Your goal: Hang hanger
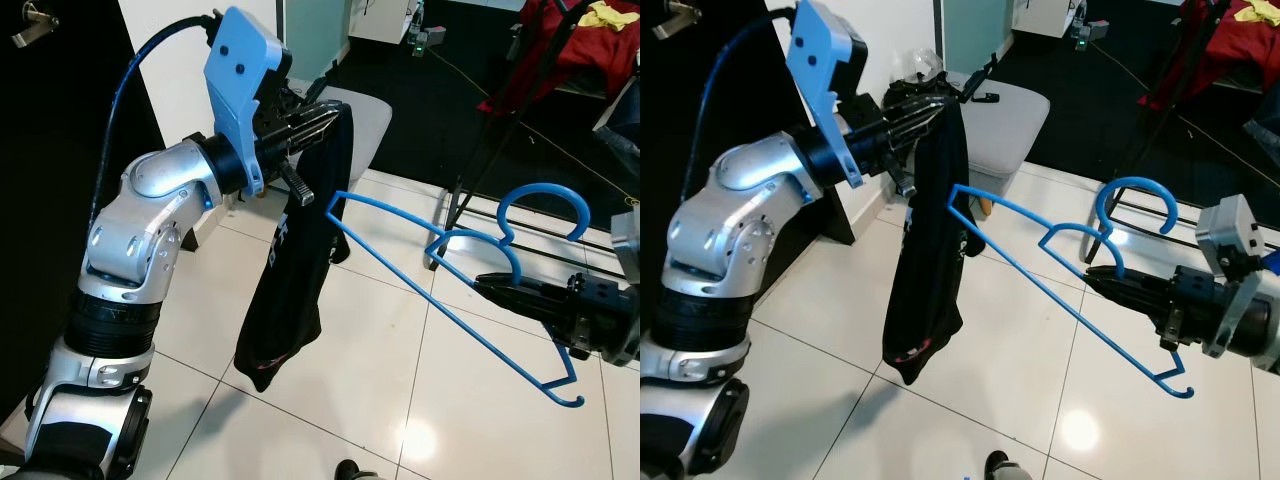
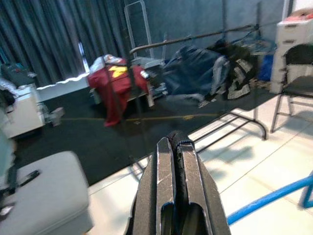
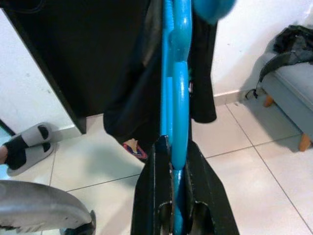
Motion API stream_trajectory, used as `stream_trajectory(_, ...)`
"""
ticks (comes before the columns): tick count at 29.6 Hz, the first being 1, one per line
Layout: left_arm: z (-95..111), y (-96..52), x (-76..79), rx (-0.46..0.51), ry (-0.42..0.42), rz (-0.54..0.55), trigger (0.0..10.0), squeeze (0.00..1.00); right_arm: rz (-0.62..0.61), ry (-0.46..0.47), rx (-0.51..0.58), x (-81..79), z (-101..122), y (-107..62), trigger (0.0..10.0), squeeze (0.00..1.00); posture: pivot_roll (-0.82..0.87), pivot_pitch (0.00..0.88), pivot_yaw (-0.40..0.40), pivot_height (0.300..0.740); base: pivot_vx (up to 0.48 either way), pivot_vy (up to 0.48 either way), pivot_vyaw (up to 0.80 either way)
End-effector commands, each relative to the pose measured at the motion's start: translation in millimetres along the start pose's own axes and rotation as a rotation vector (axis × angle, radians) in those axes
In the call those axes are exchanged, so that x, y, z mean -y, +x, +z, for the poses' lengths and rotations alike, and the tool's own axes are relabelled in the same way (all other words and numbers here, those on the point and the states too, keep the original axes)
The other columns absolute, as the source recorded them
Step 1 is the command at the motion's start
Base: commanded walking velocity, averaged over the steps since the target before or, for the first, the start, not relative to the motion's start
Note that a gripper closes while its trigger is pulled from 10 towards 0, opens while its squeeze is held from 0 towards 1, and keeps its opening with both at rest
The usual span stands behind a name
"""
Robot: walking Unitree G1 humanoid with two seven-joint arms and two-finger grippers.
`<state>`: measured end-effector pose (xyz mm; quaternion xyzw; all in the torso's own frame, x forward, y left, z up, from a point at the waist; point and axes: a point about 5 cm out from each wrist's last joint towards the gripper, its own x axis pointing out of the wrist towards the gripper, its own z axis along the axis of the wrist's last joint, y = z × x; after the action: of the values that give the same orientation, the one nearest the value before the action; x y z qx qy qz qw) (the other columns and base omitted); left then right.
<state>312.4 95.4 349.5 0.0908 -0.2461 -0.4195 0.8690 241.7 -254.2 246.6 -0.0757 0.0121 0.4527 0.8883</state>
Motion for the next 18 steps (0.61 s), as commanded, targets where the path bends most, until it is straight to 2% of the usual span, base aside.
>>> stream_trajectory(1, 14, 7.1, 11.1, 0.056, 0.003, -0.045, 10.0, 0.0, -0.023, -0.014, 0.0, 4.7, -4, 15.0, 10.0, 0.0, -0.03, 0.172, -0.03, 0.74, 0.0, 0.0, 0.0)
stream_trajectory(2, 14, 8.4, 12.8, 0.057, -0.002, -0.048, 10.0, 0.0, -0.02, -0.018, 0.013, 5.7, -3, 23.1, 10.0, 0.0, -0.03, 0.172, -0.03, 0.74, 0.0, 0.0, 0.0)
stream_trajectory(8, 13, 10.4, 13.4, 0.05, -0.002, -0.048, 10.0, 0.0, 0.043, -0.005, 0.056, -0.4, 1, 35.4, 10.0, 0.0, -0.03, 0.177, -0.027, 0.74, 0.0, 0.0, 0.0)
stream_trajectory(18, 10, 11.2, 13.9, 0.032, 0.019, -0.043, 10.0, 0.0, 0.074, 0.013, 0.055, -6.4, -2, 38.7, 10.0, 0.0, -0.03, 0.178, -0.024, 0.74, 0.0, 0.0, 0.0)
